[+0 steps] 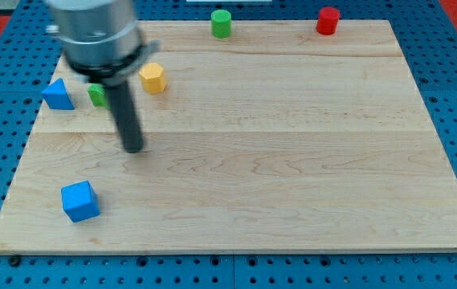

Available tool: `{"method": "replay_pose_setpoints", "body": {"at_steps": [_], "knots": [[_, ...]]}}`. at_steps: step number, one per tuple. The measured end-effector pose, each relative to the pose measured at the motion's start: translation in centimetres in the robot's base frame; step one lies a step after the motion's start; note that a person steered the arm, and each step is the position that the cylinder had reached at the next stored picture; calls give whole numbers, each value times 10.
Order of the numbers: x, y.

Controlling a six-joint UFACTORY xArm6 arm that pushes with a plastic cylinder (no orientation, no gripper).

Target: Push the blue cube towards the center right of the board

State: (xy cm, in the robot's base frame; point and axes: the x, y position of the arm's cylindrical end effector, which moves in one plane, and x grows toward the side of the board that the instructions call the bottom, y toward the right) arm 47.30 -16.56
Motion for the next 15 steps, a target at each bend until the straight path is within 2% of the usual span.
{"method": "replay_pose_setpoints", "body": {"at_steps": [1,2,3,4,6,7,8,9,10,11,12,13,14,15], "knots": [[28,-73],[95,-103],[96,-33],[71,85],[5,266],[-10,341],[-46,366],[-32,348],[4,346],[-1,287],[-40,302],[-46,347],[-31,332],[-43,262]]}}
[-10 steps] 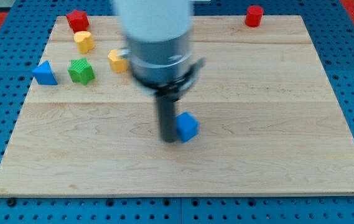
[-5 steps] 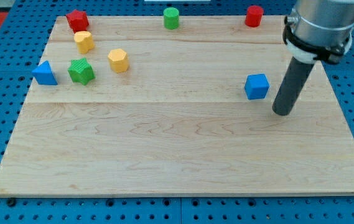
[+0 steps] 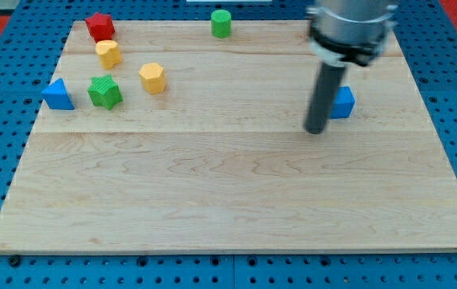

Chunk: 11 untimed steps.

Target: Push the blue cube towards the center right of the board

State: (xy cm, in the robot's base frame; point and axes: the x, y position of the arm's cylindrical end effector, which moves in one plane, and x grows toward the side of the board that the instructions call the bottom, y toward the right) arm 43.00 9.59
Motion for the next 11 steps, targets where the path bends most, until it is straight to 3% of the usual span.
{"method": "replay_pose_setpoints", "body": {"at_steps": [1,2,3,9,11], "knots": [[-48,-10],[-50,38],[-50,50],[-49,84],[-73,80]]}}
